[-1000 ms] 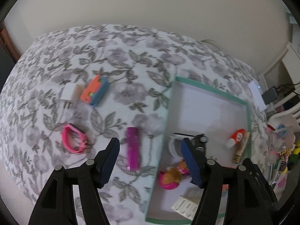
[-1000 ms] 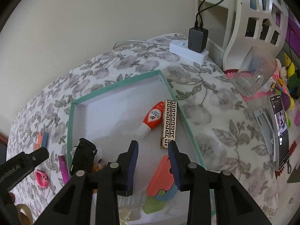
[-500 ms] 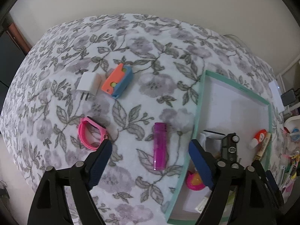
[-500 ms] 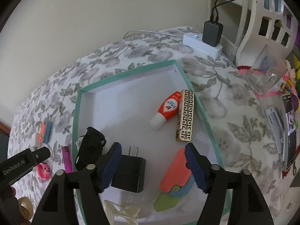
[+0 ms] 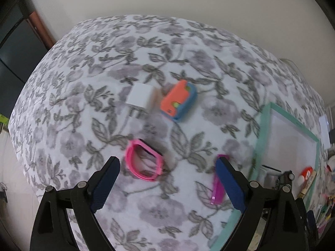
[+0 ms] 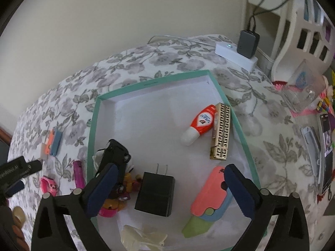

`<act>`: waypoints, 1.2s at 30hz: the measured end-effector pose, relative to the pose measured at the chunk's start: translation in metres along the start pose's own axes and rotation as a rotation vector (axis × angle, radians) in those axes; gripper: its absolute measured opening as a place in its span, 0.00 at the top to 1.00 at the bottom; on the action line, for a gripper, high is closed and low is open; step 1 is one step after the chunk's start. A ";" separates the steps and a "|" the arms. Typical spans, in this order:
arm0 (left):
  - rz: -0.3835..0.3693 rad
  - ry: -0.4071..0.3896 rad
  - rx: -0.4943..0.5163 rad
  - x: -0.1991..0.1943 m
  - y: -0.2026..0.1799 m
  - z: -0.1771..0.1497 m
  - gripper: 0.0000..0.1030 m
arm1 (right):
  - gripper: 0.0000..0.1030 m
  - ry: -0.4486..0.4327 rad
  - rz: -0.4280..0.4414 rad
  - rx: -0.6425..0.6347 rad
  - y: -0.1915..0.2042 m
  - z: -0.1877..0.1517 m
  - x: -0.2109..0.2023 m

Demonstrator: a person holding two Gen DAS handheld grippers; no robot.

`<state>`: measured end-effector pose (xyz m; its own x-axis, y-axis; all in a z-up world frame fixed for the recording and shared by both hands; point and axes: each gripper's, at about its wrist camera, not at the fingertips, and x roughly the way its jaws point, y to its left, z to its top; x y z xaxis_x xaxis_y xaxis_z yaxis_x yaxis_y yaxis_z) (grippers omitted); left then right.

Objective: Organize rigid objects
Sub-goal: 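Move both grippers back to the remaining pile, then grasp the pink watch band with the left gripper while the right grasps the purple lighter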

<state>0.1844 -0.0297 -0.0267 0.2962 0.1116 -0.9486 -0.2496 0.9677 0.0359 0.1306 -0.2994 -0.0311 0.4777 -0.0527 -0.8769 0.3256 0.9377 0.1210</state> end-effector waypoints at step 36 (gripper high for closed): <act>-0.010 0.091 -0.220 0.044 0.110 0.021 0.10 | 0.21 0.032 0.168 -0.312 0.172 0.000 0.018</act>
<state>0.1895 0.0863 -0.0574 0.2182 0.0720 -0.9733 -0.4446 0.8951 -0.0334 0.1951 -0.1389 -0.0264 0.4761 0.1171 -0.8716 -0.0226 0.9924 0.1210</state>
